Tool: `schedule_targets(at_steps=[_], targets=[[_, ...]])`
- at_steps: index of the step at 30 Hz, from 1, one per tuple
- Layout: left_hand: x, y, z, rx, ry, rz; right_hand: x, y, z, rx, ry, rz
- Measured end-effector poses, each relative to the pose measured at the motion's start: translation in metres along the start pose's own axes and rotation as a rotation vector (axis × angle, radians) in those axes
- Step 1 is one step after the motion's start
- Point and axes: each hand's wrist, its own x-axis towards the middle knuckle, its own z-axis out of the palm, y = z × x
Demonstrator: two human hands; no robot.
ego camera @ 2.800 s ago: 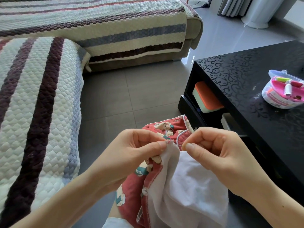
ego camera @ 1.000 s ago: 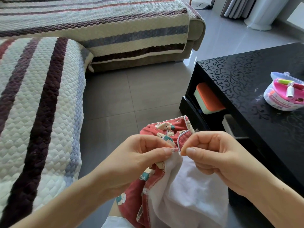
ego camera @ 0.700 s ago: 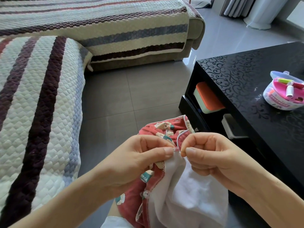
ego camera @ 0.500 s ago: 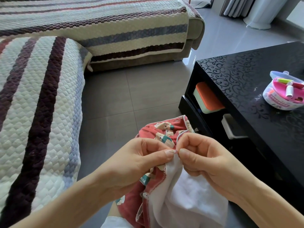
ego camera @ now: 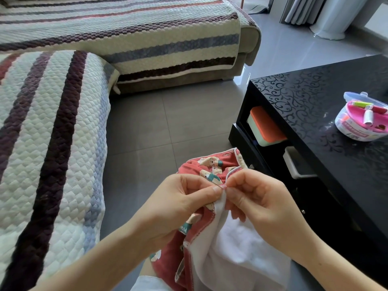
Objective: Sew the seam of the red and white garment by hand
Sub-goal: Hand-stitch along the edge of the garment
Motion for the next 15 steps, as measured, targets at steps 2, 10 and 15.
schedule_targets(at_steps=[2,10,15], targets=[[-0.001,0.002,-0.001,0.025,0.016,0.008,-0.002,0.0,-0.001,-0.14,-0.024,-0.043],[-0.002,0.013,-0.004,0.151,-0.061,0.092,0.001,-0.008,-0.003,-0.597,0.186,-0.451],[-0.006,0.016,-0.003,0.145,-0.079,0.099,0.006,-0.017,-0.007,-0.855,0.293,-0.637]])
